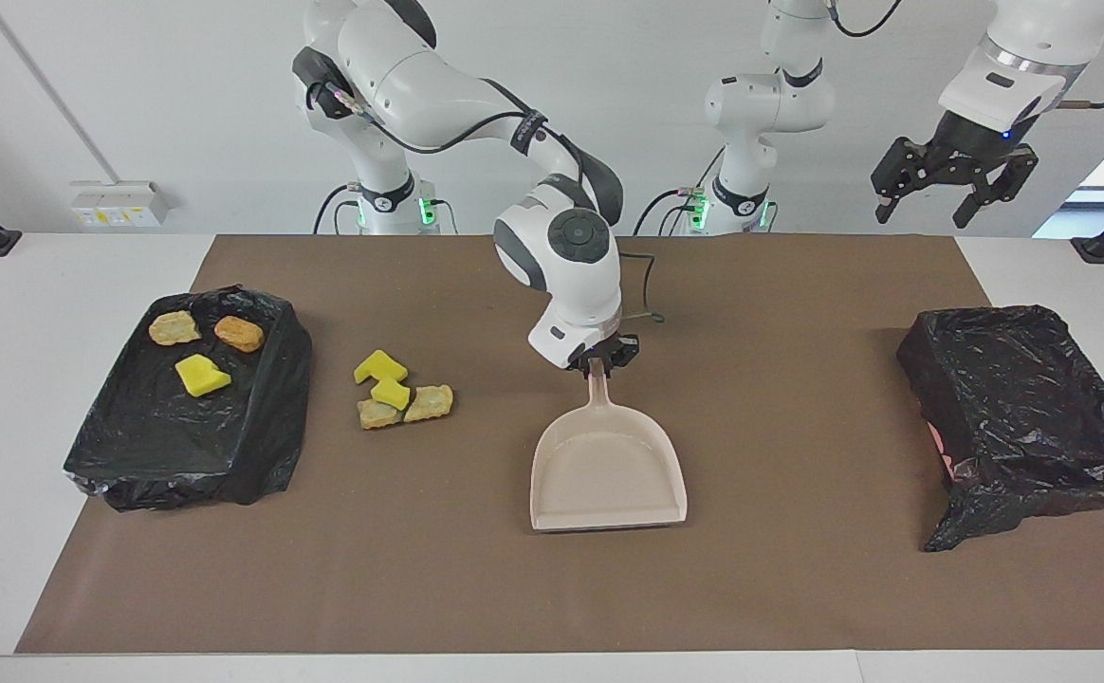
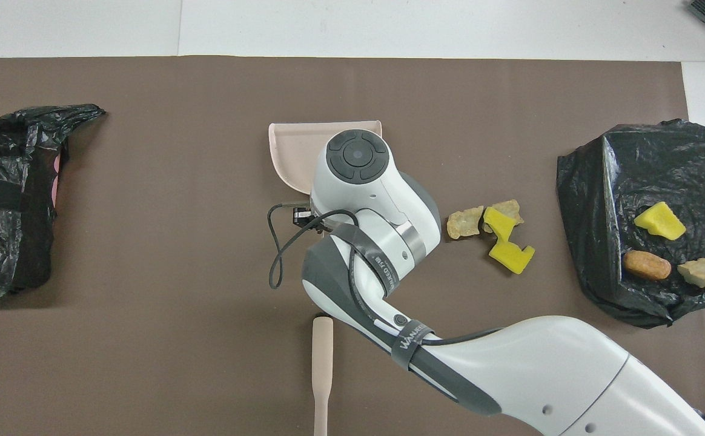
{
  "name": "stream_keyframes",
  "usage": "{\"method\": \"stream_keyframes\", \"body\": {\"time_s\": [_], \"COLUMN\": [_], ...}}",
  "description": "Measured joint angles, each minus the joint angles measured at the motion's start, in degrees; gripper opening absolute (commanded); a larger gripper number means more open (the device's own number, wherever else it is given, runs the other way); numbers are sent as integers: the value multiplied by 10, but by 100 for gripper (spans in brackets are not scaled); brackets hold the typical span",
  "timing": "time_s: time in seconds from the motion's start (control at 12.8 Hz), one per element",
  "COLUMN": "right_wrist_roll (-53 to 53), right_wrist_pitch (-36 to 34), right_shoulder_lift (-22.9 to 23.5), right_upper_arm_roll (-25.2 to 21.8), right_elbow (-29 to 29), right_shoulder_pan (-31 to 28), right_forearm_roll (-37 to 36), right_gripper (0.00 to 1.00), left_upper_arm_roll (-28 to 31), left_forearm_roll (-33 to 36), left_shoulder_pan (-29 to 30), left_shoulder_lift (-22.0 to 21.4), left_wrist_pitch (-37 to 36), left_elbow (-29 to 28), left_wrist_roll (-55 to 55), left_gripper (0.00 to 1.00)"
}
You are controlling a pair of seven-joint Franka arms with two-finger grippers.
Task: Sweep and dump trash in bin
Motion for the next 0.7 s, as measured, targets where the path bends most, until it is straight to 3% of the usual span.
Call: {"method": "stream_keyframes", "body": {"time_s": [0.16,0.31,0.7], "right_wrist_roll": [0,0,0], "right_wrist_pitch": [25,30,23], "right_shoulder_lift": [8,11,10], "right_upper_arm_roll": [0,0,0], "right_elbow": [0,0,6], "right_shoulder_pan": [6,7,5], "right_forearm_roll": [0,-1,-3], "right_gripper": [17,100,100], "left_upper_arm_roll": [0,0,0], "left_forearm_roll": [0,0,0], "left_shoulder_pan": [0,0,0], "left_shoulder_lift": [0,0,0], "left_wrist_pitch": [0,-1,-2], "left_elbow": [0,0,0], "left_wrist_roll": [0,0,0], "left_gripper": [100,100,100]}}
